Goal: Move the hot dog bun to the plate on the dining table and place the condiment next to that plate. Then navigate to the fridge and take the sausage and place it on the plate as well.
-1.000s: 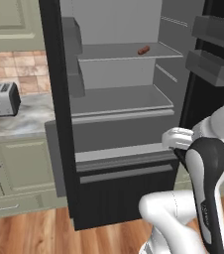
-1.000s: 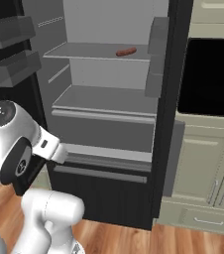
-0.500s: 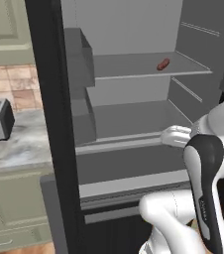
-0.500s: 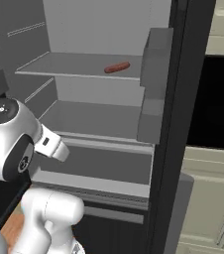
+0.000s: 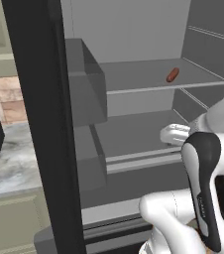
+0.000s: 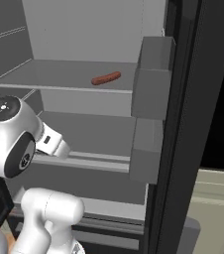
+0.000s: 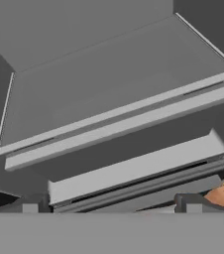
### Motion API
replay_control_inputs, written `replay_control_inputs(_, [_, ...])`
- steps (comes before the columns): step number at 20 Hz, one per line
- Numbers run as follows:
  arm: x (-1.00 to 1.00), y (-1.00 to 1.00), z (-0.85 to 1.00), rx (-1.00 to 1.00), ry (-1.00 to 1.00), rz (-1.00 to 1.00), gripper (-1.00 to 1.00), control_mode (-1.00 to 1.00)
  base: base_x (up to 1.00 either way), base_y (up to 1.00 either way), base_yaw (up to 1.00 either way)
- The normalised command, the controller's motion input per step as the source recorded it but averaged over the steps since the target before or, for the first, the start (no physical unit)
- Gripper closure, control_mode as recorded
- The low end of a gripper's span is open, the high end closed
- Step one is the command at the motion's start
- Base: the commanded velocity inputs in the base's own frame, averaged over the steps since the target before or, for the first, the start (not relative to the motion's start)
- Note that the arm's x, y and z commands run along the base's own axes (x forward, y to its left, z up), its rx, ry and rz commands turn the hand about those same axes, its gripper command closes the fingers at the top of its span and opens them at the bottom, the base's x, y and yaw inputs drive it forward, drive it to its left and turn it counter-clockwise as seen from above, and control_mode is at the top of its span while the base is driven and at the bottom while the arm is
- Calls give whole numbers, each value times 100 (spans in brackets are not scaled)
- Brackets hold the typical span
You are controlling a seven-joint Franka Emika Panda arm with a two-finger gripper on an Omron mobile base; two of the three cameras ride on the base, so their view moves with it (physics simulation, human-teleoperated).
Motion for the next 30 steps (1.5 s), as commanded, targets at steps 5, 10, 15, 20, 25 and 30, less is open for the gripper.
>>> replay_control_inputs(5, [71, -25, 65, -1, 2, -16, -100, -100, 0, 0, 0])
replay_control_inputs(10, [37, -29, 74, -5, 5, -26, -100, -100, 0, 0, 0])
replay_control_inputs(15, [31, -19, 40, -11, -8, -24, -100, -100, 0, 0, 0])
replay_control_inputs(20, [36, -12, 38, -9, -9, -18, -100, -100, 0, 0, 0])
replay_control_inputs(25, [49, -10, 36, -2, 0, -12, -100, -100, 0, 0, 0])
replay_control_inputs(30, [49, -13, 1, 0, 1, -4, -100, -100, 0, 0, 0])
